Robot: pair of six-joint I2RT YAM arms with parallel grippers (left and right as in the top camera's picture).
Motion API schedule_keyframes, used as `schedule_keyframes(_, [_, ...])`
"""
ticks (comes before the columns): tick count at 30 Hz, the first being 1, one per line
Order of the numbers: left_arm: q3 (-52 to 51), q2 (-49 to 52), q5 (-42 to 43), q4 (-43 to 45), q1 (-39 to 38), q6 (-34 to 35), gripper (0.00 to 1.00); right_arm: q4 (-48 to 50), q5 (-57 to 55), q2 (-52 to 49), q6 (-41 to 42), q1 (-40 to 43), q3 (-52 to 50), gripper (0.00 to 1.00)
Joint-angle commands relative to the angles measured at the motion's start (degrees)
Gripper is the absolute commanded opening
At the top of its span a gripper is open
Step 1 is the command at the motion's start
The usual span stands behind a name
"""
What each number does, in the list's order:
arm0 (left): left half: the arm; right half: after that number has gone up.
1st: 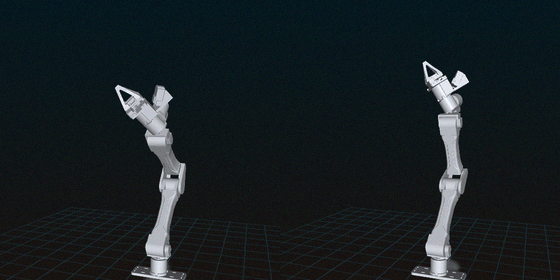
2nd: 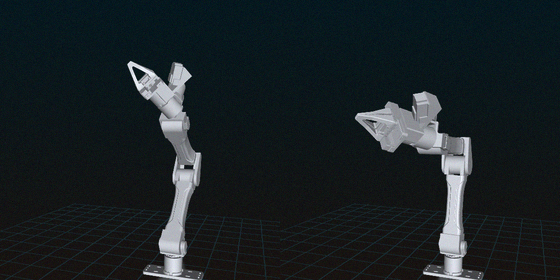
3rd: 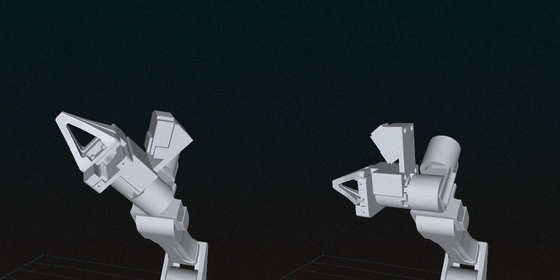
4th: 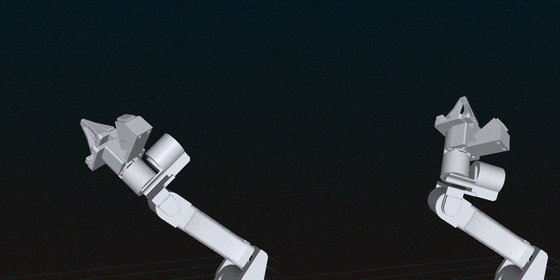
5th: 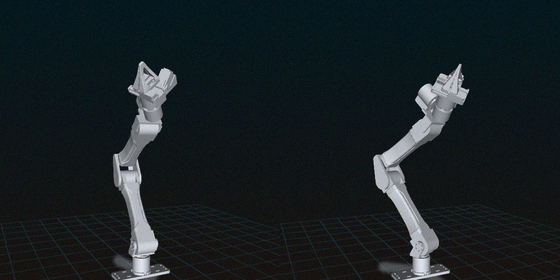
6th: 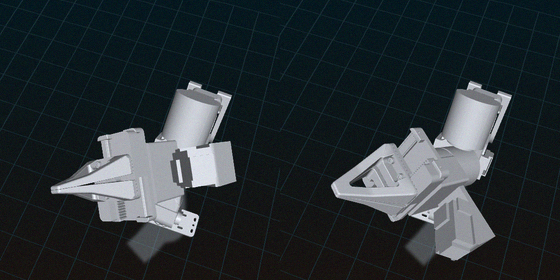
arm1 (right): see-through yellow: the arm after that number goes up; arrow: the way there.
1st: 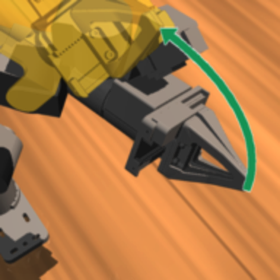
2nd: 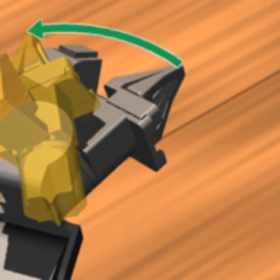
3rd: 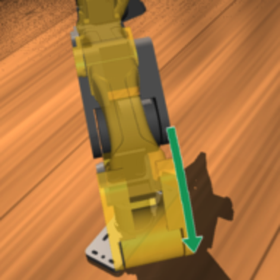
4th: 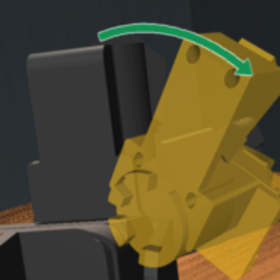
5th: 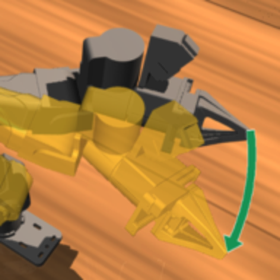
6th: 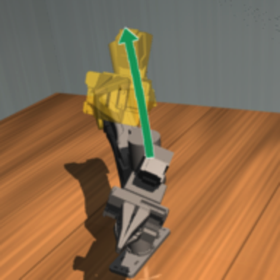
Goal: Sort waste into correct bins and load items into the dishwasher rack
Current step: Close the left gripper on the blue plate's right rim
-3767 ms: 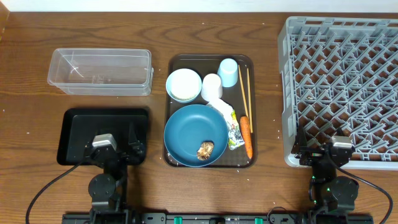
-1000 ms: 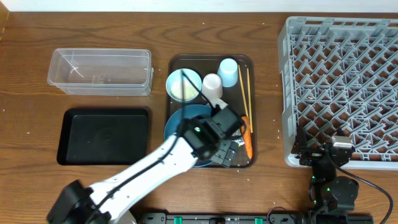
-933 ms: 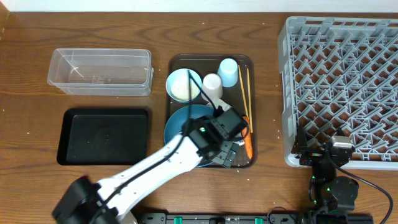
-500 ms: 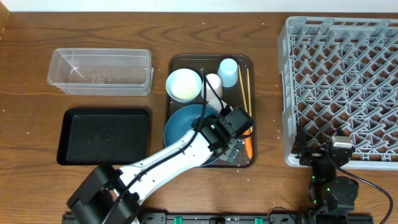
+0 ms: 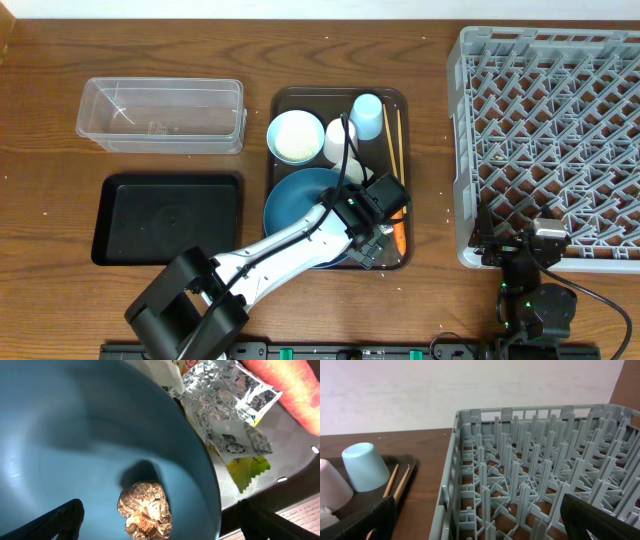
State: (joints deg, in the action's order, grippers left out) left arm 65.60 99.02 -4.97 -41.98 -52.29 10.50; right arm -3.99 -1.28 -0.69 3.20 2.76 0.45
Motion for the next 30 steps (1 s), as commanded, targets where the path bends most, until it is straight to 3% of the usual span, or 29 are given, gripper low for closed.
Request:
schedule_keyframes(1, [1.0,0.3,0.5,0.5,-0.2,-0.6,0.98,-0.1,-0.2,0.3,-0.1,0.6,-0.1,0.99])
schedule_keyframes(5, [0.9,0.9,3.3,1.6,-0.2,-2.0,0.98,-0.1,-0.2,0.3,-0.1,0.6,-0.1,0.99])
schedule_keyframes(30, [-0.1,4.5,0.9,3.5,-0.2,-3.7,0.98,-0.1,-0.2,0.3,-0.1,0.6,-0.1,0.99])
